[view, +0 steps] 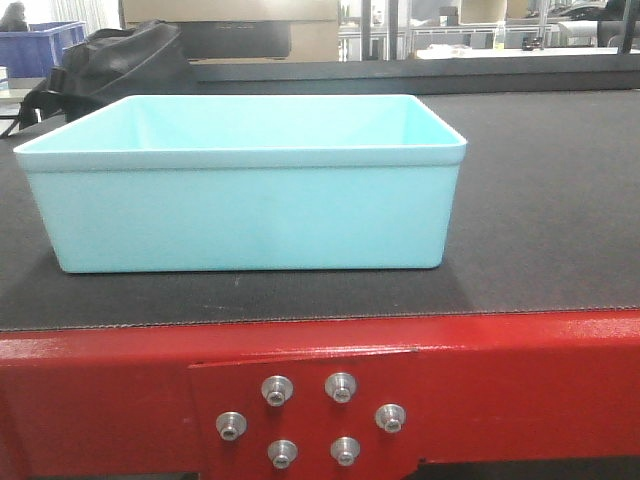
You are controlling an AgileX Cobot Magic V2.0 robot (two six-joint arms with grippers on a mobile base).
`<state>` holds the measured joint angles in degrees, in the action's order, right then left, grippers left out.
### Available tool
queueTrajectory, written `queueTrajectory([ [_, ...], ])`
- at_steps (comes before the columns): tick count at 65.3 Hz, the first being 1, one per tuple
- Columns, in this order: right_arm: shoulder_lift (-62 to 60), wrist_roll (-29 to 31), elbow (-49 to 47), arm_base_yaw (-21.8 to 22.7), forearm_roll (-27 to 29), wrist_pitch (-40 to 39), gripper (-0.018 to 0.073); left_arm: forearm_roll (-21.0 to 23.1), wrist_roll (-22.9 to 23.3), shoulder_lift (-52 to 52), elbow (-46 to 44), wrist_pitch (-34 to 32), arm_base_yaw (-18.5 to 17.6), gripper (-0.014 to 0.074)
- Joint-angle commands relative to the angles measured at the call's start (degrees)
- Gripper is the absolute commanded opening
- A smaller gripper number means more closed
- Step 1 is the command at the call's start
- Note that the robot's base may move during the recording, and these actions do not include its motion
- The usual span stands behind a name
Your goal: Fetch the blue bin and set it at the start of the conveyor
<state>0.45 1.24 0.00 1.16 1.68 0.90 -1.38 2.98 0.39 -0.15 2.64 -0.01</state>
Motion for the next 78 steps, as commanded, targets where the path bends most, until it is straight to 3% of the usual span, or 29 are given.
queueTrajectory([
  [1, -0.4, 0.0, 0.0, 0.0, -0.1, -0.9, -0.0162, 0.4, 0.0, -0.4, 0.1, -4.4, 0.3, -0.0111],
  [78, -0.4, 0.0, 0.0, 0.0, -0.1, -0.9, -0.0162, 0.1, 0.2, -0.4, 0.1, -5.0, 0.3, -0.0111],
])
